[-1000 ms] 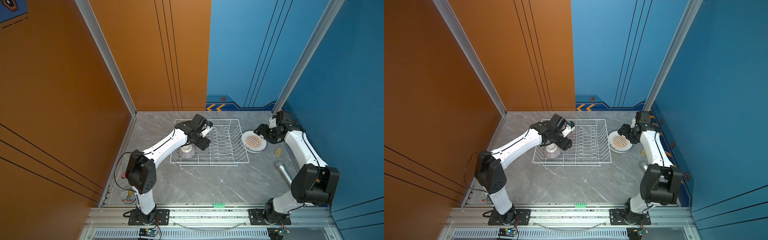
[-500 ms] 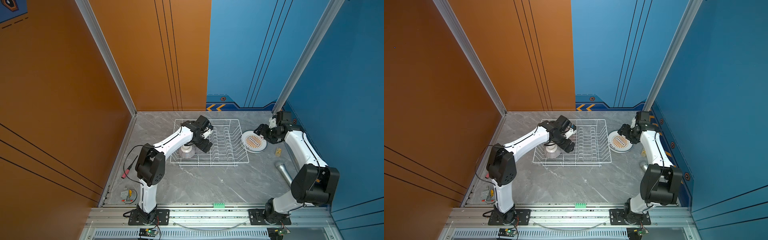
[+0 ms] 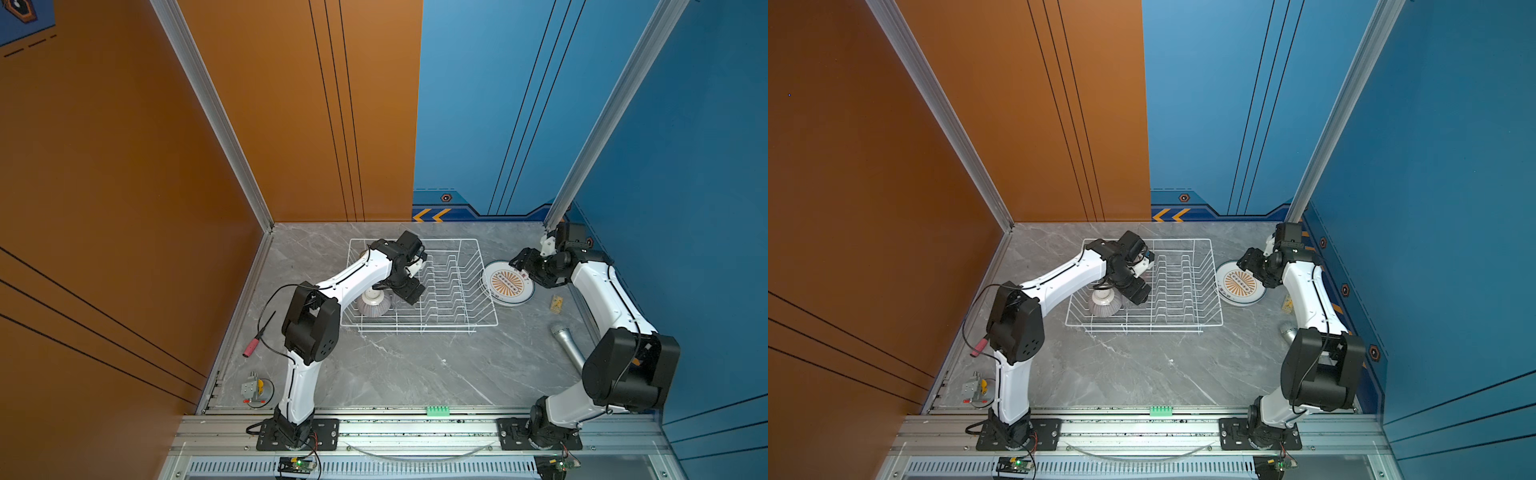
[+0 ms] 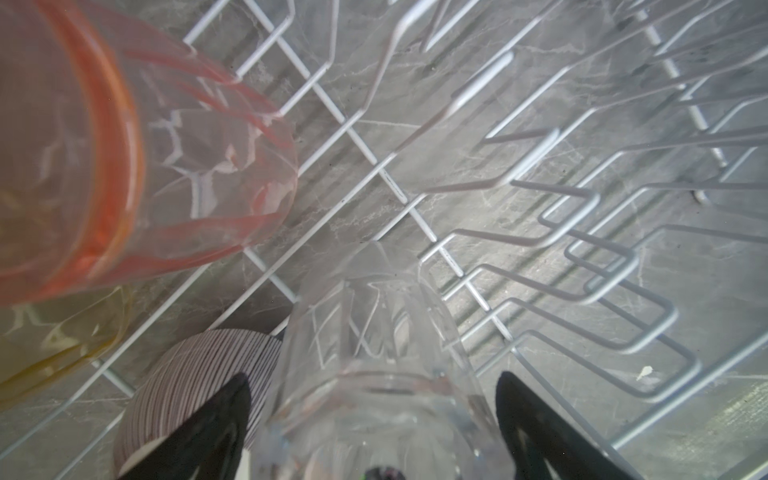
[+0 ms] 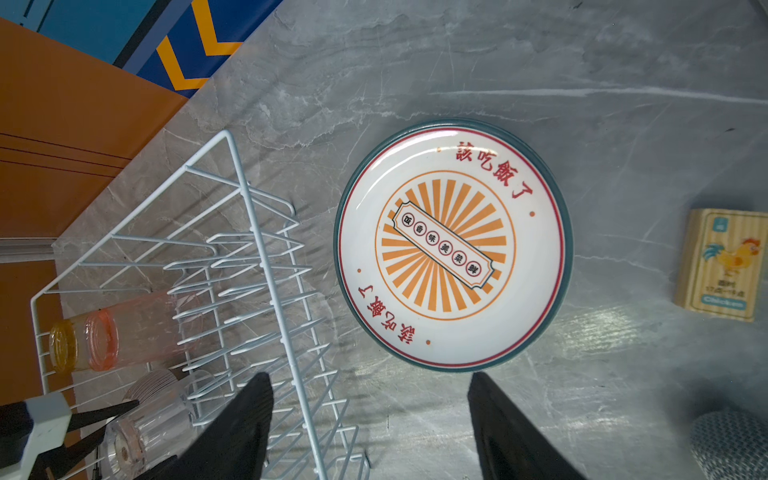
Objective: Unload the mixed dishes from the dish rack
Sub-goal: 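Close the left gripper around the clear glass in the rack, then lift the clear glass out with the left gripper while the right gripper approaches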
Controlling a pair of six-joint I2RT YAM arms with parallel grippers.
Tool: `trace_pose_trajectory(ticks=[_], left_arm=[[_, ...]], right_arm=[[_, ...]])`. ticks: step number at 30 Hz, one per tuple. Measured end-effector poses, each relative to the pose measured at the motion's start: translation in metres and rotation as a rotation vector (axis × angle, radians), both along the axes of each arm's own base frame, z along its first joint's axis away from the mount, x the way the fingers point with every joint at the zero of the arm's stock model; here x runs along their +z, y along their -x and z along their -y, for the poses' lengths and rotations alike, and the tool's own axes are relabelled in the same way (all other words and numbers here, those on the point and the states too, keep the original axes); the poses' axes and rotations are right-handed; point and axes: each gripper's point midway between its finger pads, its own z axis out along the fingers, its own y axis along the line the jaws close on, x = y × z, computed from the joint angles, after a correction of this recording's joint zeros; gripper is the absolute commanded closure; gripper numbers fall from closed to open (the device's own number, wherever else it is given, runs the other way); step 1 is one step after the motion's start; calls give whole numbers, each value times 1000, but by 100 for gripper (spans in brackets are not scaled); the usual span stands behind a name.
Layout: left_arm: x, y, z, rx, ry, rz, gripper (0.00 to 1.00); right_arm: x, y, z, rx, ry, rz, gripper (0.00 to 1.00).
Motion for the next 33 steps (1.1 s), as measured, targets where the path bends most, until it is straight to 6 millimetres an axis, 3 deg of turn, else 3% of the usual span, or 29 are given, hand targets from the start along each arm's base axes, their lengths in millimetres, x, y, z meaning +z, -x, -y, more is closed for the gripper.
trace_pose_trajectory(ticks=[3,8,16,24,26,27,33], left_arm=[[-2,2,-3,2,-14,-10,12],[-1,2,-3,4,-19,-11,29],[0,1,-2,-2,-18,-30,69],[2,-2,-5,12,24,-59,81],[2,-2,-5,14,29,-63,87],[2,-2,-5,15,32,-65,97],[5,-2,-7,29,64,-87,98]], right_arm=[[0,0,0,-1,-1,0,27],[0,0,0,1,-4,1,27],[1,0,-3,11,-19,4,27],[4,0,-15,53,-60,16,30],[5,-2,-21,75,-84,29,32],[5,-3,-25,89,-102,41,32],[15,0,-52,179,-220,122,34]])
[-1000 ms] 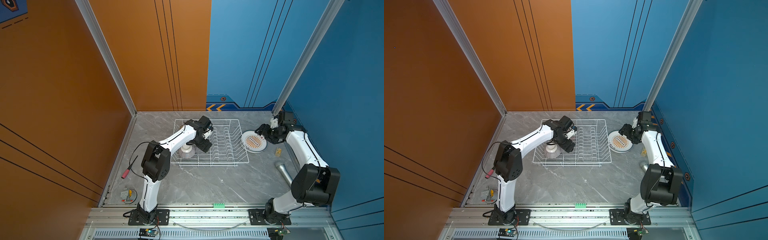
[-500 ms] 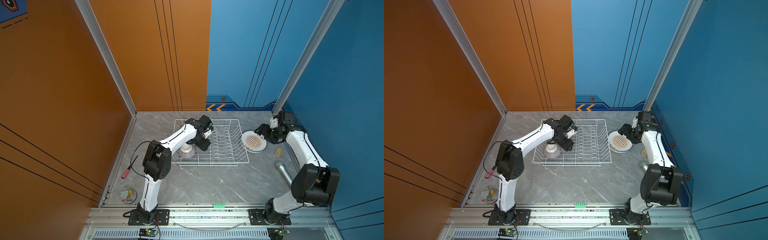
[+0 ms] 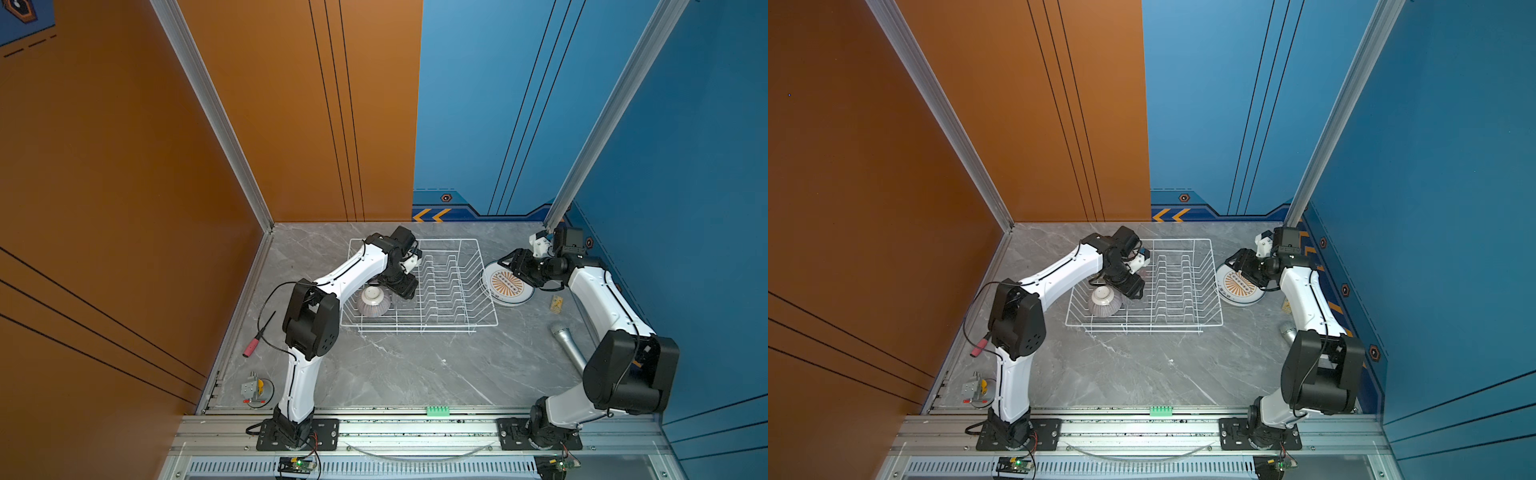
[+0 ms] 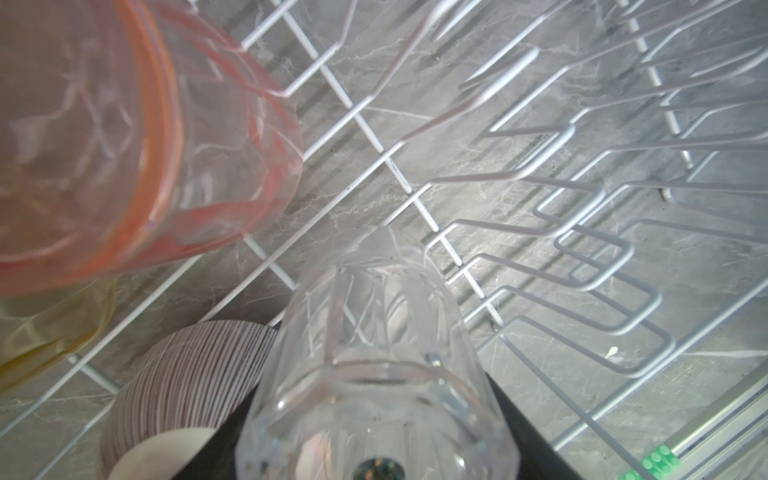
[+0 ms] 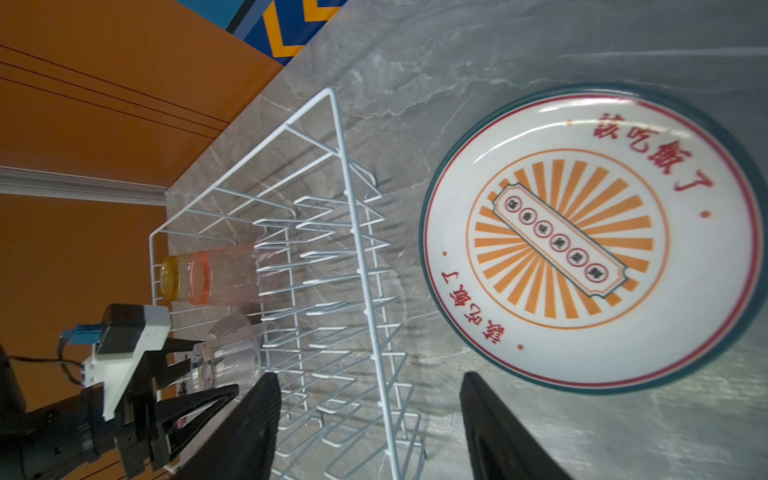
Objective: Unload the mixed dishes from the dish rack
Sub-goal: 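Lift the clear glass out with the left gripper while the right gripper approaches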
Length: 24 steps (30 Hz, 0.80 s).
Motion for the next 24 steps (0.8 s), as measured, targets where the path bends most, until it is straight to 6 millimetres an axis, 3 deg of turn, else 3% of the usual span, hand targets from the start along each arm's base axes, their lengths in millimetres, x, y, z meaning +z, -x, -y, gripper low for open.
trace_pose_trajectory(ticks=[5,11,17,24], left_arm=[[17,3,0,9,35,7,98],[64,2,8,11,128,75,99],[101,4,18,9,255,104,98],[134,-3,27,38,471,107,97]], right_arm=[[26,3,-25,90,-98,99,36],[50,18,-69,245,-227,186,39],[56,35,-106,358,-328,206,50],[55,44,-132,416,-469,229,57]])
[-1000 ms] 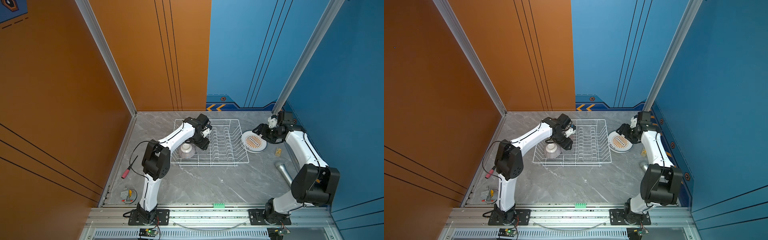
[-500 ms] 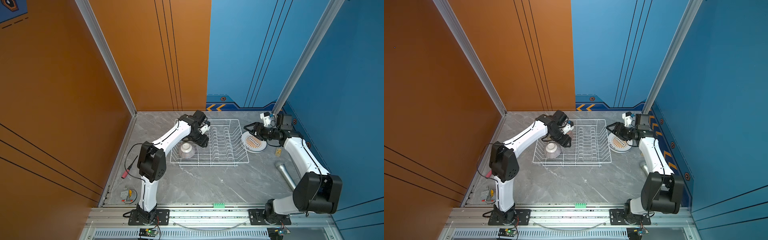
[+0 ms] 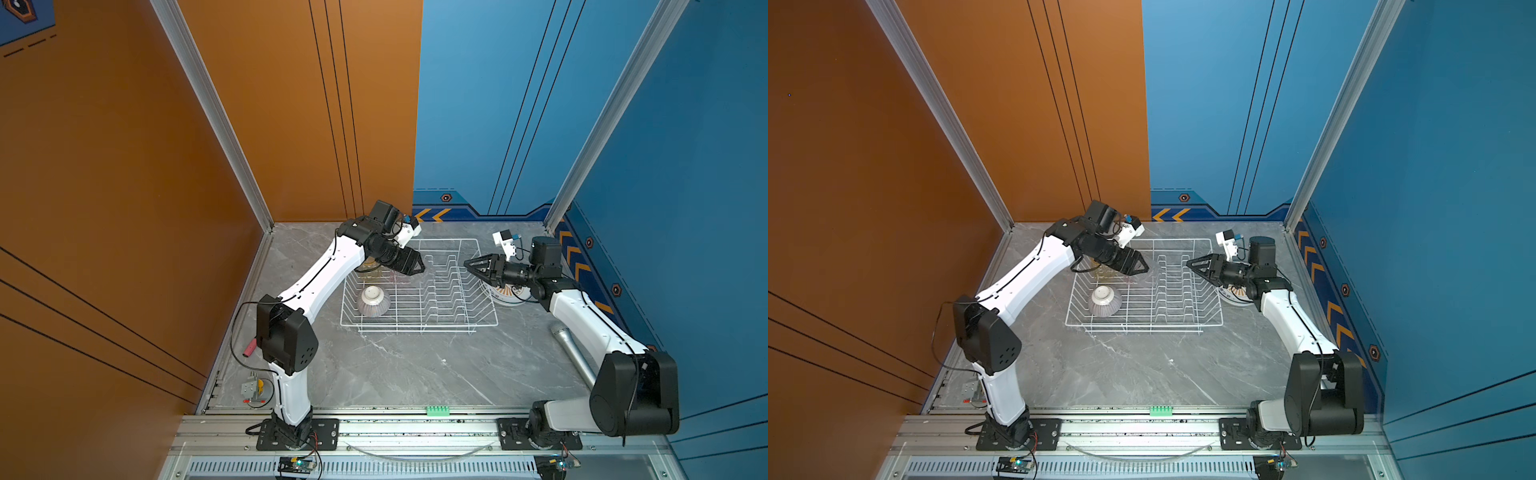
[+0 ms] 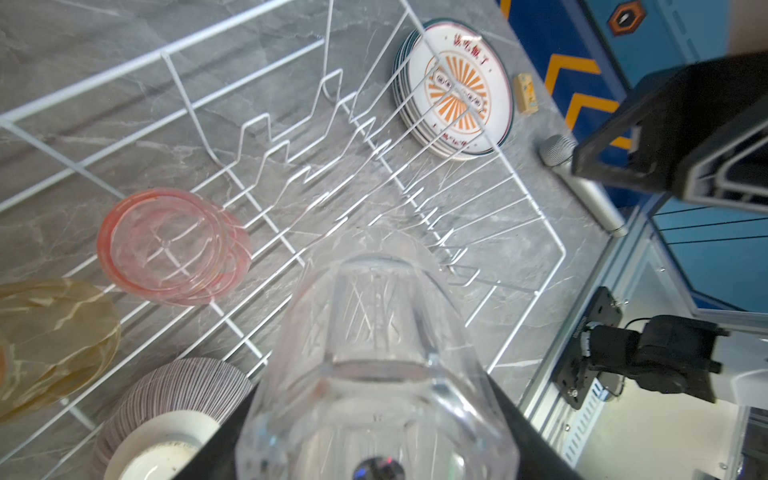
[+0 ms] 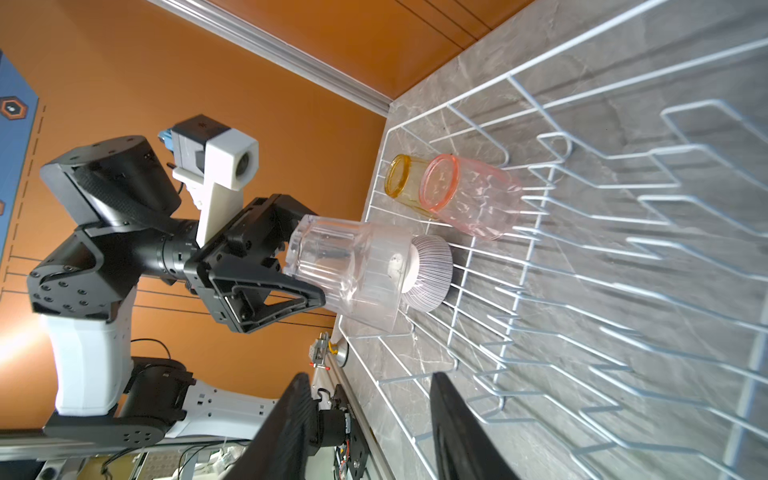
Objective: Unload the mixed dishes from the dish rack
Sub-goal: 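Lift the clear glass out with the left gripper while the right gripper approaches, then close the right gripper on the clear glass held by the left gripper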
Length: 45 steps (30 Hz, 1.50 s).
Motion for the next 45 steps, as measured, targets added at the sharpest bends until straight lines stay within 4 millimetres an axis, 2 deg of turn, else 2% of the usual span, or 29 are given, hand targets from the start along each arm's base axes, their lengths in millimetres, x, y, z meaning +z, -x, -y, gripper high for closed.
trace_pose_trajectory(ticks=[6,10,14,19,26,35,39,45], left_arm=[[22,-1,12,-6,184,-18,97],[31,1,19,-13,280,-32,96],[43,2,22,-13,383,-37,96],[59,-3,18,5,478,-18,95],[82,-10,20,-2,550,31,95],[95,-7,27,-25,605,34,95],[100,-3,35,-50,634,24,95],[97,2,46,-82,656,-9,95]], right_arm=[[31,1,-21,69,-159,82,58],[47,-8,-27,96,-274,100,60],[50,-14,-28,109,-348,75,62],[63,-8,-27,128,-384,104,61],[70,-3,-30,146,-401,111,62],[72,3,-39,174,-407,106,61],[82,3,-42,186,-410,132,62],[96,4,-47,208,-414,169,66]])
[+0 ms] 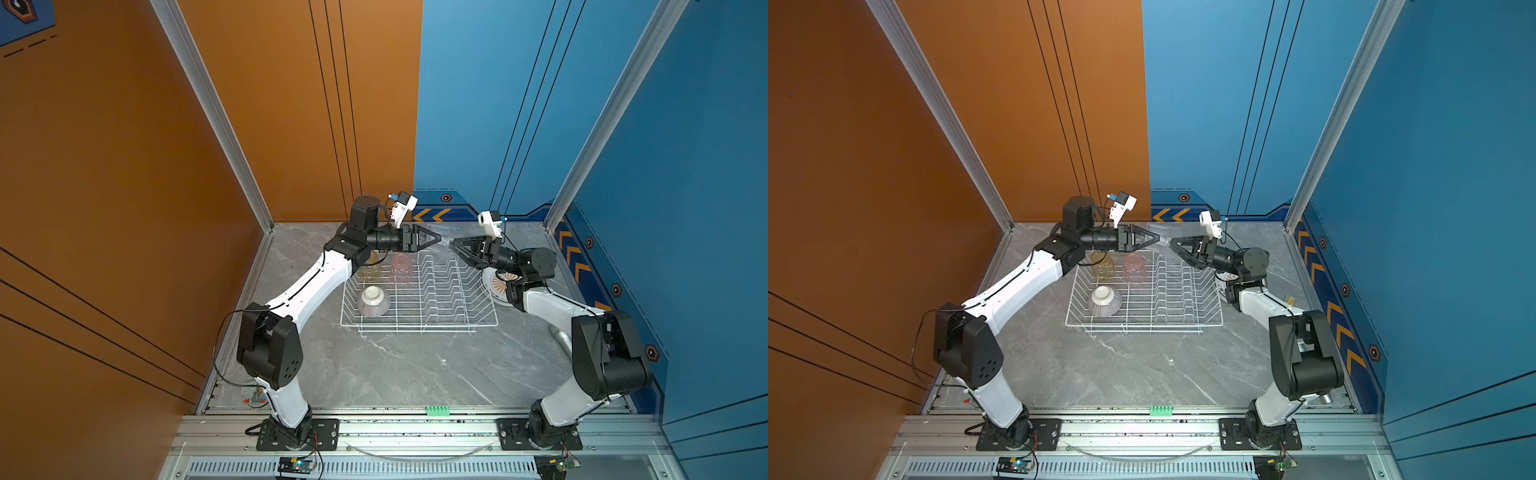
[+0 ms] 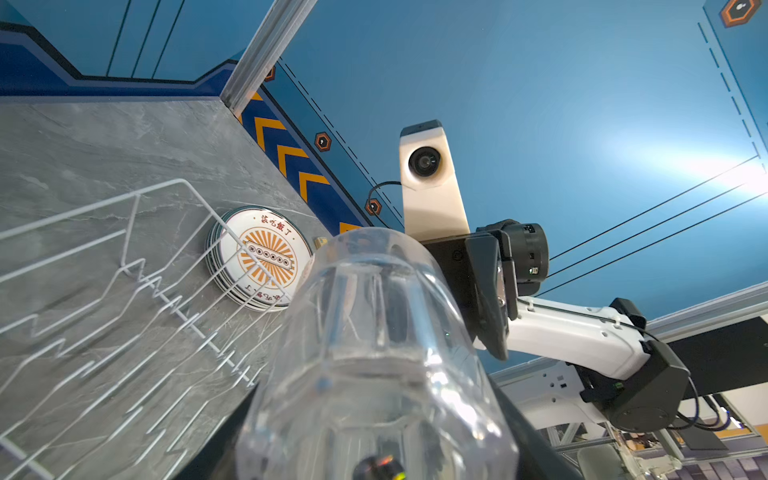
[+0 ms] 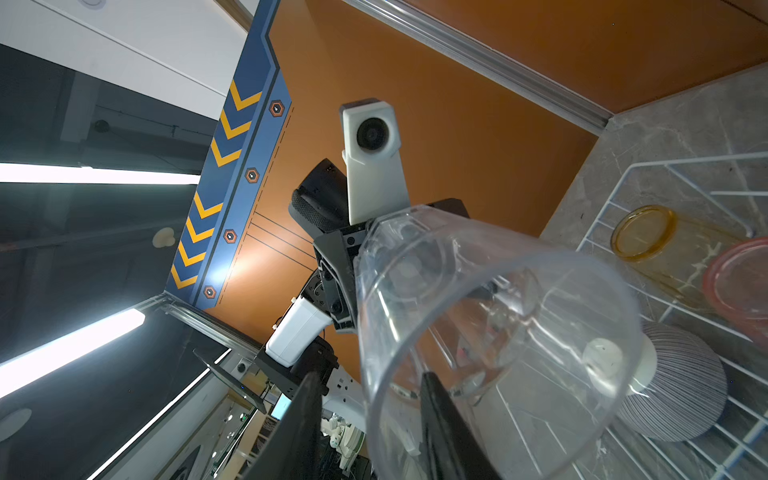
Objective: Unload the mixed dishes from the dish rack
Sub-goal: 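Close the right gripper on the clear glass held by the left gripper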
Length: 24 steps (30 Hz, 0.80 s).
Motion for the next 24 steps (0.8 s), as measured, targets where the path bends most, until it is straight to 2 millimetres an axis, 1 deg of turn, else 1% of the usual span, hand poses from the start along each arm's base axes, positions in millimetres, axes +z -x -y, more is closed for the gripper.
trace_pose_trajectory(ticks=[5,8,12,16,20,21,23,24], left_arm=[[4,3,3,-19,17,0,95],[7,5,4,-29,28,0,95],[7,6,5,-36,35,-25,94],[9,8,5,-45,43,-27,93],[10,8,5,-45,45,-25,87],[9,7,5,-44,45,-23,82],[7,7,5,-39,40,-16,67],[6,7,5,-35,37,-13,62]], right_arm=[[8,0,-3,8,-5,19,74],[9,1,-4,12,-6,18,87],[11,1,-4,11,-5,42,99],[14,2,-4,11,-8,58,100],[14,2,-4,9,-8,62,100],[14,1,-4,7,-6,64,100],[12,0,-4,0,5,67,100],[11,0,-5,-4,13,67,100]])
